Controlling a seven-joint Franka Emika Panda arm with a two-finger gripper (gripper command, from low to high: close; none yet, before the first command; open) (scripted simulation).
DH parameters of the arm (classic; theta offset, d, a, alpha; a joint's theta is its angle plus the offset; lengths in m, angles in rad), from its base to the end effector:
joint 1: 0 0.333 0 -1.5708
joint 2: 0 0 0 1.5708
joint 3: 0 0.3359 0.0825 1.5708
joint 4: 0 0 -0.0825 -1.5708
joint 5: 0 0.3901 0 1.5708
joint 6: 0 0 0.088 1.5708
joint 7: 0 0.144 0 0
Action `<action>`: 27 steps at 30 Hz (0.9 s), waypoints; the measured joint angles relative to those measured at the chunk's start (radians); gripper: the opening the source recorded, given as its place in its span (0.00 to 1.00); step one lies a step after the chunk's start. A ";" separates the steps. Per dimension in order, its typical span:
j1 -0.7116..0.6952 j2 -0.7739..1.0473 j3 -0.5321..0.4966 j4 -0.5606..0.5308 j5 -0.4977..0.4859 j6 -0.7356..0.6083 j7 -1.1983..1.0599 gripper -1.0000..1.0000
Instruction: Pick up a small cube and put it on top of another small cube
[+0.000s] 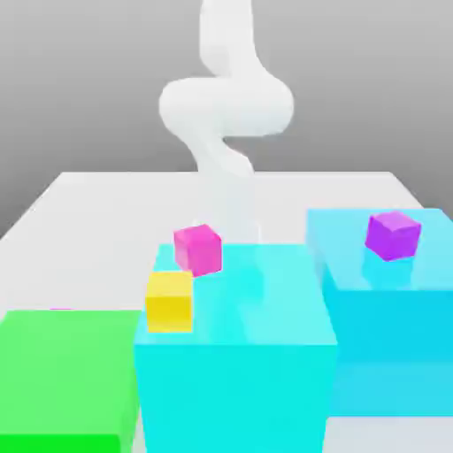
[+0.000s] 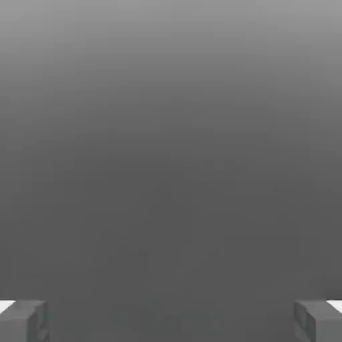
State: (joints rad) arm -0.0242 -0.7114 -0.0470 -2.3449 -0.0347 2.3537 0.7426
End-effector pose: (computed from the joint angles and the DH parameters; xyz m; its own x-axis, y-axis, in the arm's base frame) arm 0.3976 -0.0349 0.6486 0.5143 -0.7051 0.4883 -0.5502 -0.7080 -0.4428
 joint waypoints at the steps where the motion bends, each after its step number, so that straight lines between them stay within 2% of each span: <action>1: -0.011 0.039 -0.023 -0.020 -0.014 0.024 -0.027 0.50; 7: -0.069 0.253 -0.169 -0.129 -0.074 0.155 -0.187 0.50; 12: -0.117 0.429 -0.300 -0.219 -0.078 0.265 -0.351 0.50; 16: -0.151 0.578 -0.401 -0.292 -0.029 0.354 -0.519 0.50; 19: -0.197 0.697 -0.448 -0.347 0.064 0.420 -0.686 0.50; 22: -0.278 0.819 -0.419 -0.385 0.206 0.484 -0.872 0.50; 27: -0.462 1.002 -0.196 -0.351 0.424 0.613 -1.052 0.50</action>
State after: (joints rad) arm -0.4863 0.2902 -0.2431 -2.6959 0.3898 2.9664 -0.3096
